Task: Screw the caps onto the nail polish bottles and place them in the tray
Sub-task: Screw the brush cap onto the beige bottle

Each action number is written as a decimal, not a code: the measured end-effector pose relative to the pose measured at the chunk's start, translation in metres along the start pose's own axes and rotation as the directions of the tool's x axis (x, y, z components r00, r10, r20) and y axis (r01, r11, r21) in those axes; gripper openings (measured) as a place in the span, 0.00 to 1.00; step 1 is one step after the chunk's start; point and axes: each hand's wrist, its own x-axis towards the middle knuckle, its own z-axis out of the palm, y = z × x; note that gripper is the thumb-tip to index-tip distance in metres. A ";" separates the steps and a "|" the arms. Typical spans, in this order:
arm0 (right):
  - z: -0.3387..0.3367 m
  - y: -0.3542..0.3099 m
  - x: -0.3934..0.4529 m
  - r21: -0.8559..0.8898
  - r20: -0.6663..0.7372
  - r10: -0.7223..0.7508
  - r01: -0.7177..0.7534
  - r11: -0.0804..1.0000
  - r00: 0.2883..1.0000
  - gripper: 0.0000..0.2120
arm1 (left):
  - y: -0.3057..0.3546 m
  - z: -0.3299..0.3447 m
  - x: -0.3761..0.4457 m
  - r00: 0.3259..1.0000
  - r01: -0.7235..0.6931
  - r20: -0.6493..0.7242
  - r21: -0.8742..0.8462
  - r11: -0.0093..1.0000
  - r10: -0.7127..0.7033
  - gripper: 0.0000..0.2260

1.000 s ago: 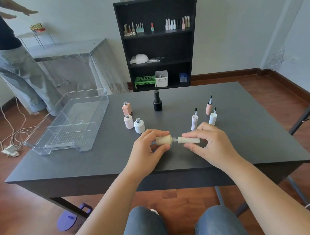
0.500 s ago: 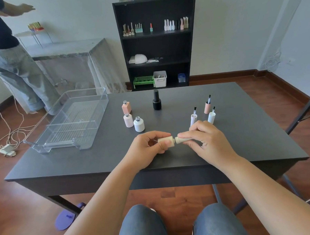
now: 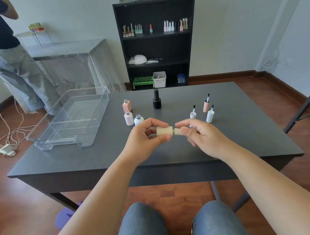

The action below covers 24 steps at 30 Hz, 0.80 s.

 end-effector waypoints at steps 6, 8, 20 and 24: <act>-0.002 -0.002 -0.009 0.322 -0.117 -0.042 0.077 0.944 0.992 0.17 | 0.006 -0.001 0.001 0.997 -0.036 -0.068 -0.013 0.999 0.035 0.12; -0.003 -0.004 -0.009 0.307 -0.210 -0.077 0.140 0.941 0.975 0.15 | 0.007 -0.001 0.002 0.996 -0.042 -0.073 -0.006 0.999 0.041 0.12; -0.005 -0.021 -0.001 0.468 -0.292 0.034 0.112 0.877 0.956 0.09 | 0.023 0.001 0.003 0.993 -0.078 -0.093 0.006 0.997 0.078 0.12; -0.002 -0.018 0.000 0.741 -0.212 0.071 0.113 0.662 0.975 0.14 | 0.024 0.000 0.004 0.990 -0.075 -0.119 0.019 0.997 0.077 0.11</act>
